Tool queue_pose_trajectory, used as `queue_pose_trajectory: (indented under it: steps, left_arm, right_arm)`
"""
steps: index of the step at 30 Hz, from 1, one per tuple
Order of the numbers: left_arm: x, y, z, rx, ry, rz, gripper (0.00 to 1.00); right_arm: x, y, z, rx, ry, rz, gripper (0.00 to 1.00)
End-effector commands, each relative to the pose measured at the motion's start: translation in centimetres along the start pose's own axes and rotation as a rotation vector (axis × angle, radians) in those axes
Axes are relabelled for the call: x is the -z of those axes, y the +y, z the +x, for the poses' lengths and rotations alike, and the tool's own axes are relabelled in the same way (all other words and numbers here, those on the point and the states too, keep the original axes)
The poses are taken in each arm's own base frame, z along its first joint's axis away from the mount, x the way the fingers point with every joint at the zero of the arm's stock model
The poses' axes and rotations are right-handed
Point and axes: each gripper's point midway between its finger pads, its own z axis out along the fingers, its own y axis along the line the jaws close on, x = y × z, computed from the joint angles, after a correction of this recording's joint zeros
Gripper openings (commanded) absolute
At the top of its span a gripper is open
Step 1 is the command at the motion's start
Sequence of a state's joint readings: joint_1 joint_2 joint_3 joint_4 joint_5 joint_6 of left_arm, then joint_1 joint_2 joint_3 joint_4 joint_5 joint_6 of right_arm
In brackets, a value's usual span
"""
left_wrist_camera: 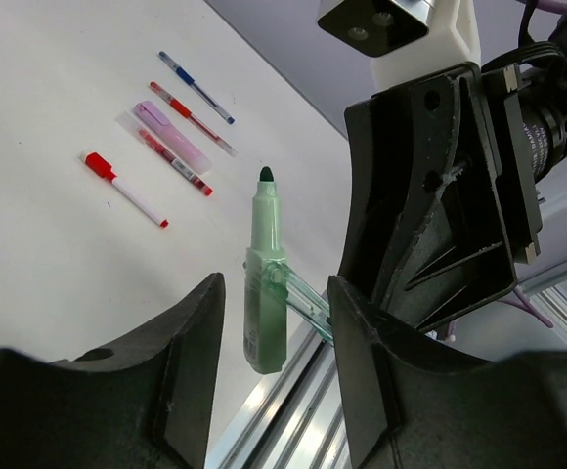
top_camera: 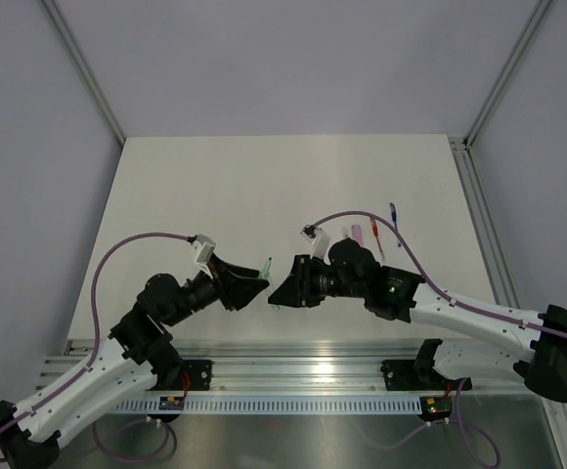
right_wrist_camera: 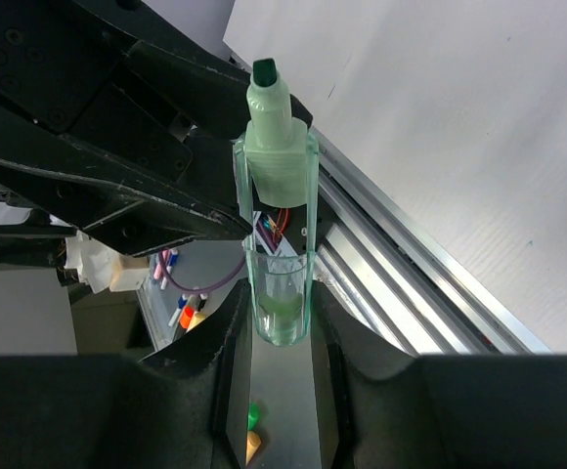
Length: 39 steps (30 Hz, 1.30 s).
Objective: Insert the pens into the pen caps
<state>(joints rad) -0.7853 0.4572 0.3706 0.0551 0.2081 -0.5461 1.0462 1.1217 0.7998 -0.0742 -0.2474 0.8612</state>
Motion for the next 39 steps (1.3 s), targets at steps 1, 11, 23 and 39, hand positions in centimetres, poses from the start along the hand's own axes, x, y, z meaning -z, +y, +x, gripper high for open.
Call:
queue_pose_trajectory:
  steps: [1,11,23,39]
  left_arm:
    - [0.4,-0.2,-1.3,-0.031,-0.071,0.0,0.51]
    - [1.4,-0.6,-1.3,-0.01,-0.092,0.01,0.6]
    - [0.1,-0.9,-1.8,-0.038,-0.077,0.025,0.46]
    - [0.2,-1.6,-0.9,-0.053,-0.06,0.064,0.55]
  right_arm:
    - [1.2,3.1,-1.2,0.023,-0.054,-0.1,0.12]
    - [1.9,3.4,-1.7,0.028,-0.079,-0.108,0.11]
    - [1.2,3.8,-1.0,0.012,-0.047,-0.145,0.11]
    - [1.3,1.8,0.3,-0.019,-0.02,-0.089,0.11]
